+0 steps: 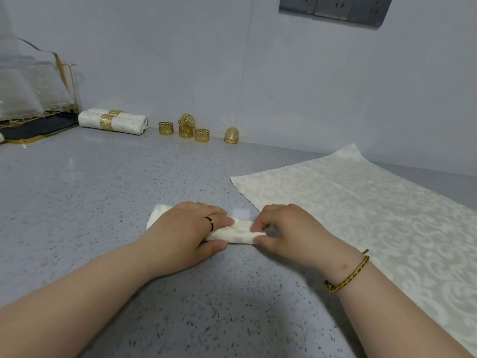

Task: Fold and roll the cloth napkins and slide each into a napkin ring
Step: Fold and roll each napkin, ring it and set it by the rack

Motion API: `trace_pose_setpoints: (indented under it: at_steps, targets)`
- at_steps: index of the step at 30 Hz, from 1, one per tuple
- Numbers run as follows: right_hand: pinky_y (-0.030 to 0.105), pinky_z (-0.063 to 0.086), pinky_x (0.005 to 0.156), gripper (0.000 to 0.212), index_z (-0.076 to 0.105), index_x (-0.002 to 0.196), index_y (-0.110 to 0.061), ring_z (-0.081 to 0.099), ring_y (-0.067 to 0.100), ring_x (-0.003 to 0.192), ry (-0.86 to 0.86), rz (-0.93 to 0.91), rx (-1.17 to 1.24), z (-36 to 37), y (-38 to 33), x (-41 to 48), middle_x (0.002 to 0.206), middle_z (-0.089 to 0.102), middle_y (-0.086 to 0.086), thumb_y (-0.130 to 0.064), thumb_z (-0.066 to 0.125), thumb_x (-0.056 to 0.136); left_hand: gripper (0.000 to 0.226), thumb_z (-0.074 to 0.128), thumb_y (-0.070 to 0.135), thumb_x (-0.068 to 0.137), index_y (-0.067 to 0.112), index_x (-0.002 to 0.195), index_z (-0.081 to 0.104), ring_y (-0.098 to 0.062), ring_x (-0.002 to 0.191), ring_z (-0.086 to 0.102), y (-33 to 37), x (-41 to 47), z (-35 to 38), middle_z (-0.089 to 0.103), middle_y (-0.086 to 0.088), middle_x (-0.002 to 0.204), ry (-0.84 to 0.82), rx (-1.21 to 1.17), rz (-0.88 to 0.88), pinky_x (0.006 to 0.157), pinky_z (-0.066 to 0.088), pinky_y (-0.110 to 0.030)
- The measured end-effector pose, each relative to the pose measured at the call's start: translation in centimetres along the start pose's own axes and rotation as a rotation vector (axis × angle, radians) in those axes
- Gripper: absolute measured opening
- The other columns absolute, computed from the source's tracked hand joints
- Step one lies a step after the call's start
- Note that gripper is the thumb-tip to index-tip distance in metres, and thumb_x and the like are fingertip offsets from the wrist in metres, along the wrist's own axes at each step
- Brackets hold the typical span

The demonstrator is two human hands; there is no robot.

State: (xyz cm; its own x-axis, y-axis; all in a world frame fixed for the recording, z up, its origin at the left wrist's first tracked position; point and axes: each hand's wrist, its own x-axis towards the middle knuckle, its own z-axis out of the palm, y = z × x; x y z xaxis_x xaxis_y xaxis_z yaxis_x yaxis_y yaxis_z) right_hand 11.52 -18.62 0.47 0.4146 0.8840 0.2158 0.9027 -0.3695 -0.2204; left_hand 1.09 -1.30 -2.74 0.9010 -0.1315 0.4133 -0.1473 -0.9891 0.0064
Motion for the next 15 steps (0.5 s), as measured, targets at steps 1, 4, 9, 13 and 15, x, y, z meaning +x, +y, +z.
trace_pose_setpoints:
  at_steps: [1, 4, 9, 13, 15]
  targets:
    - [0.014, 0.035, 0.072, 0.014, 0.066, 0.096, -0.017, 0.051, 0.006, 0.085, -0.009, 0.041, 0.061, -0.1, 0.2, 0.1, 0.088, 0.057, -0.011, -0.022, 0.060, 0.085, 0.046, 0.036, 0.054, 0.075, 0.031, 0.097, 0.070, -0.003, 0.083, 0.066, 0.3, 0.2, -0.2, 0.069, 0.015, 0.099, -0.023, -0.021, -0.012, 0.074, 0.047, -0.015]
    - [0.007, 0.037, 0.058, 0.008, 0.069, 0.088, -0.012, 0.051, -0.007, 0.061, -0.075, 0.193, 0.384, -0.1, 0.8, 0.5, 0.070, 0.054, -0.012, -0.010, 0.064, 0.082, 0.062, 0.027, 0.068, 0.068, 0.034, 0.103, 0.066, 0.001, 0.102, 0.054, 1.4, 1.2, -0.8, 0.056, 0.025, 0.110, -0.120, -0.211, -0.185, 0.082, 0.028, -0.002]
    - [0.008, 0.038, 0.055, 0.016, 0.059, 0.075, -0.014, 0.048, 0.001, 0.053, -0.078, 0.313, 0.828, 0.5, 1.6, 0.5, 0.063, 0.055, -0.001, 0.001, 0.062, 0.082, 0.017, 0.067, 0.040, 0.077, 0.026, 0.068, 0.066, -0.006, 0.096, 0.056, 1.6, 4.3, -1.8, 0.062, 0.015, 0.106, -0.273, -0.436, -0.361, 0.089, 0.044, -0.026]
    - [0.009, 0.034, 0.051, 0.022, 0.051, 0.074, -0.016, 0.044, 0.003, 0.054, -0.069, 0.329, 0.815, 0.8, 1.6, 0.7, 0.062, 0.050, -0.004, 0.000, 0.061, 0.083, 0.017, 0.072, 0.033, 0.075, 0.022, 0.067, 0.061, -0.007, 0.082, 0.057, 1.4, 5.8, -1.8, 0.066, 0.008, 0.092, -0.417, -0.456, -0.393, 0.075, 0.044, -0.021]
    - [0.008, 0.032, 0.049, 0.024, 0.048, 0.072, -0.018, 0.041, 0.004, 0.056, -0.057, 0.331, 0.777, 0.9, 1.6, 0.7, 0.064, 0.047, -0.005, -0.001, 0.062, 0.083, 0.021, 0.073, 0.032, 0.074, 0.025, 0.065, 0.056, -0.002, 0.067, 0.049, 1.5, 6.1, -1.7, 0.058, 0.011, 0.074, -0.439, -0.438, -0.399, 0.061, 0.037, -0.015]
